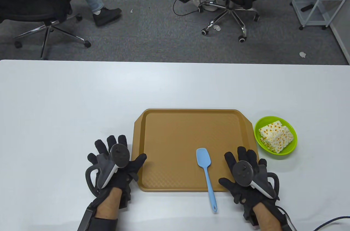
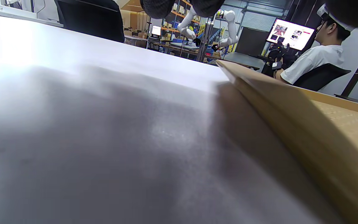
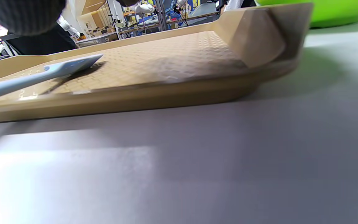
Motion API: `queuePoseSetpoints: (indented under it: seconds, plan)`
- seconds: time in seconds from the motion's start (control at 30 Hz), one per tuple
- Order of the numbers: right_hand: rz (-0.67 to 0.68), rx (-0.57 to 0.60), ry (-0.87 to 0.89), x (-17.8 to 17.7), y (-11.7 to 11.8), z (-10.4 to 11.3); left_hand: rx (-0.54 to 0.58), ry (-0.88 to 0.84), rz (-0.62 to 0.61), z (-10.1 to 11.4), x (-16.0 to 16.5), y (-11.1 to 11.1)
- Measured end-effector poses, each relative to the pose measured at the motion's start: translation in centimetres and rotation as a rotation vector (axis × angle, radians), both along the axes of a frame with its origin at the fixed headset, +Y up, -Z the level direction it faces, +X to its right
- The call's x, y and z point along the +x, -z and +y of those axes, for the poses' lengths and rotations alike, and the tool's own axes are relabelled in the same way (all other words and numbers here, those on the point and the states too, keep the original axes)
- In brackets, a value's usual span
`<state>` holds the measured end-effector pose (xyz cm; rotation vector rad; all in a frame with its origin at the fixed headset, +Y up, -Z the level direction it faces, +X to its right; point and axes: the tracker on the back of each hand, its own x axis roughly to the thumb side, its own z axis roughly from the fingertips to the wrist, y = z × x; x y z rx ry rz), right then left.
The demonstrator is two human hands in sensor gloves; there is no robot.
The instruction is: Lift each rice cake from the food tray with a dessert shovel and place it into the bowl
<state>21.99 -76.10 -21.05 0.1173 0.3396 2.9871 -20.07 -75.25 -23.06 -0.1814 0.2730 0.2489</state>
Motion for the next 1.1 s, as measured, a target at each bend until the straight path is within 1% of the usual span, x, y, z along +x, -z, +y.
queuePoseSetpoints:
  seconds: [0.5, 0.97, 1.1]
  plan:
    - [-0.028, -0.001, 0.025, 0.44, 0.09, 0.34, -0.02, -0.028, -0.006, -0.38, 0.31, 0.24]
    - [-0.031, 0.009, 0.035, 0.57, 0.04, 0.17, -0.025, -0.028, -0.016, -0.48, 0.55, 0.17]
    - [-0.036, -0.005, 0.027, 0.56, 0.03, 0.0, -0.031, -0.031, -0.014, -0.47, 0.58, 0.15]
